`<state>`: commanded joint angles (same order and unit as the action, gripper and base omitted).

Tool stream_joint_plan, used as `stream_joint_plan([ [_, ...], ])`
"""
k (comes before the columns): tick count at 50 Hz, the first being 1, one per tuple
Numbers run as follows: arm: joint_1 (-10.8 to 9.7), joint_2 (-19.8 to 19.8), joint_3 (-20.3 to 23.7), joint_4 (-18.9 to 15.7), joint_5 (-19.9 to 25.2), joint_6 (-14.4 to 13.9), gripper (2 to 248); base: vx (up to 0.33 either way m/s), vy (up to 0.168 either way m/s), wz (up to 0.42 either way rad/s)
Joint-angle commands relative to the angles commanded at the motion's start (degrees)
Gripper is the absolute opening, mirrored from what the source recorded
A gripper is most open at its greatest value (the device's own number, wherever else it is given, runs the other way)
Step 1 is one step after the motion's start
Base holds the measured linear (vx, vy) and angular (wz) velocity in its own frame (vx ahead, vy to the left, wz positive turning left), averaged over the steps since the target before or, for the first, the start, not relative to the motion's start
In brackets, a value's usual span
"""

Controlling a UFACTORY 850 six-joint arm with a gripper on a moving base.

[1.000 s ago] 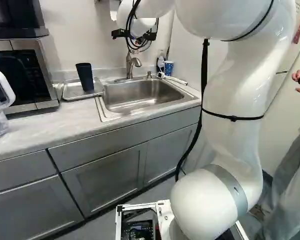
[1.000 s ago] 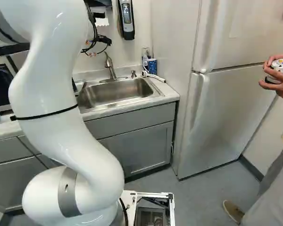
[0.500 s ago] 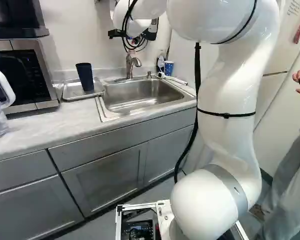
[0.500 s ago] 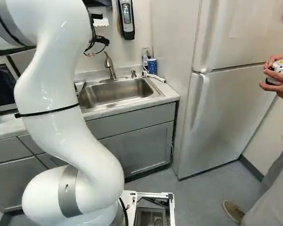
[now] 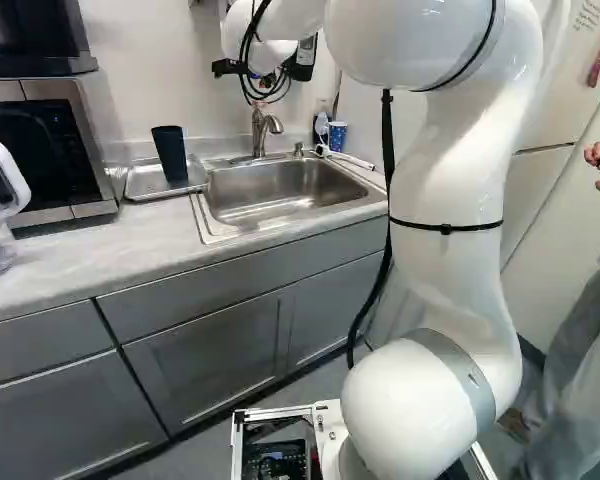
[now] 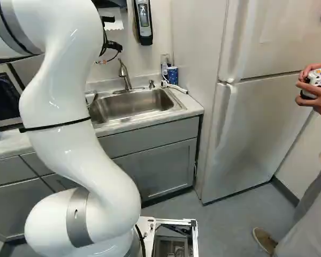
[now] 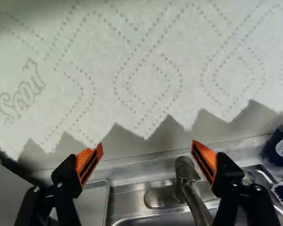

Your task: Rinse the cup and place it in the tray

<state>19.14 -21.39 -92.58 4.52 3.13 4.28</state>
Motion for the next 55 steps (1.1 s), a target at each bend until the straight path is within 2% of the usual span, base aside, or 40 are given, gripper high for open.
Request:
stream_joint_plan([
  [32,0.0,0.0,0.0,0.0,0.0,0.0,247,0.0,0.0,0.0],
  [55,0.0,-0.6,1.8,0.0,0.0,0.0,247,0.0,0.0,0.0],
])
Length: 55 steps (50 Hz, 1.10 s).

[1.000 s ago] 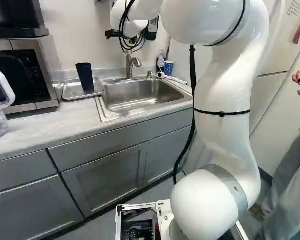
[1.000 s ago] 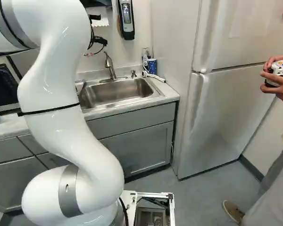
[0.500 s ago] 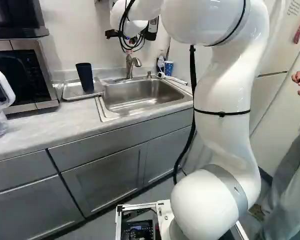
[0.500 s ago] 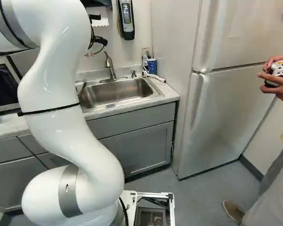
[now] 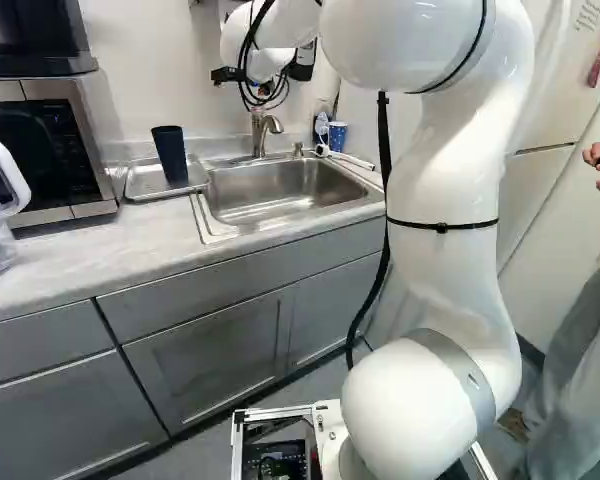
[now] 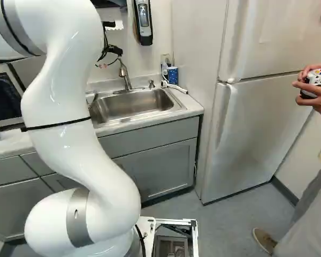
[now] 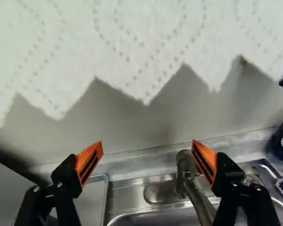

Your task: Rinse the cup and place it in the tray

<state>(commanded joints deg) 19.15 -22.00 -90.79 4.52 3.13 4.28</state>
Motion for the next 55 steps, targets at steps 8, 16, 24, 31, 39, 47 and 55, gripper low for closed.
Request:
stream_joint_plan([
  [8,0.1,0.4,1.0,0.0,0.0,0.0,247,0.0,0.0,0.0],
  [16,0.1,0.4,1.0,0.0,0.0,0.0,247,0.0,0.0,0.0],
  [24,0.1,0.4,1.0,0.0,0.0,0.0,247,0.0,0.0,0.0],
  [31,0.1,0.4,1.0,0.0,0.0,0.0,247,0.0,0.0,0.0],
  [39,0.1,0.2,1.5,0.0,0.0,0.0,247,0.0,0.0,0.0],
  [47,0.1,0.1,1.5,0.0,0.0,0.0,247,0.0,0.0,0.0],
  [55,0.1,0.1,1.5,0.0,0.0,0.0,247,0.0,0.0,0.0],
])
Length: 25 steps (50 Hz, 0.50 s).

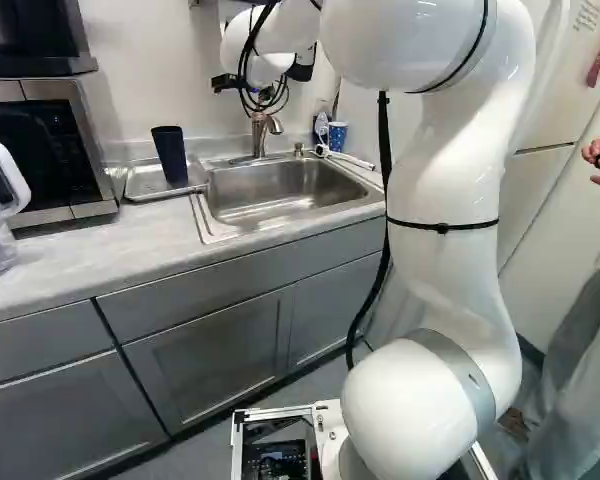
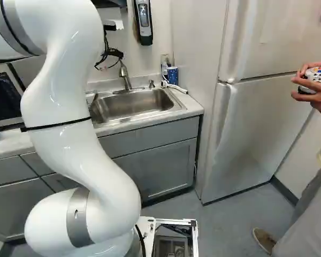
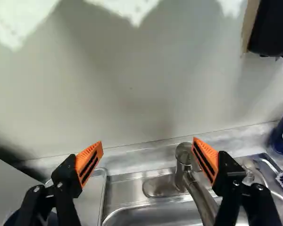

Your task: Rinse the cup and place it in the tray

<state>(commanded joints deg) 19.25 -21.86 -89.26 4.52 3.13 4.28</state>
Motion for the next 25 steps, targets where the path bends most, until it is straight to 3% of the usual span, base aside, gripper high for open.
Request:
stream_joint_plan([
  [25,1.9,2.7,3.1,0.0,1.4,0.0,247,0.0,0.0,0.0],
])
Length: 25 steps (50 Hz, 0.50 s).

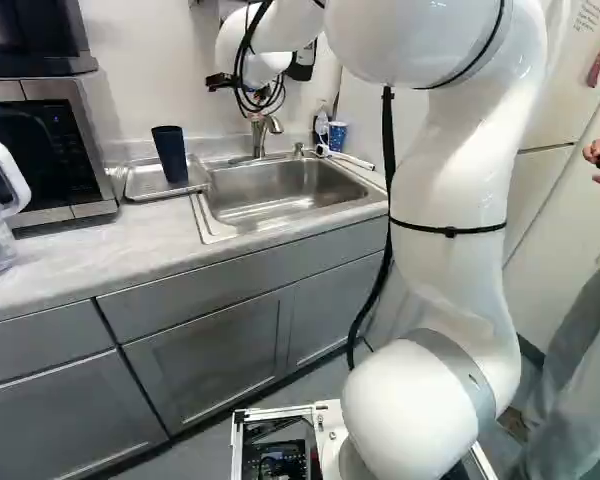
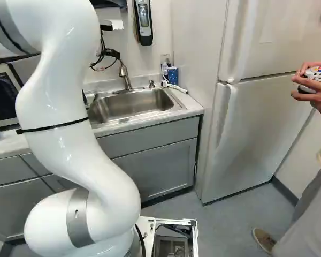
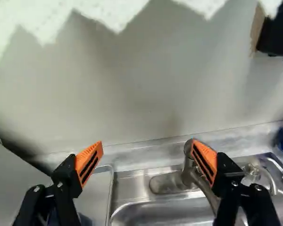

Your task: Rinse the cup and place it in the tray

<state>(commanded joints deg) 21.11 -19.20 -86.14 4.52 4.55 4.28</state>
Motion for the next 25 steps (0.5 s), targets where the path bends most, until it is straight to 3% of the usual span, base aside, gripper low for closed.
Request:
stream_joint_plan([
  [25,3.2,4.4,5.1,0.0,0.0,0.0,247,0.0,0.0,0.0],
])
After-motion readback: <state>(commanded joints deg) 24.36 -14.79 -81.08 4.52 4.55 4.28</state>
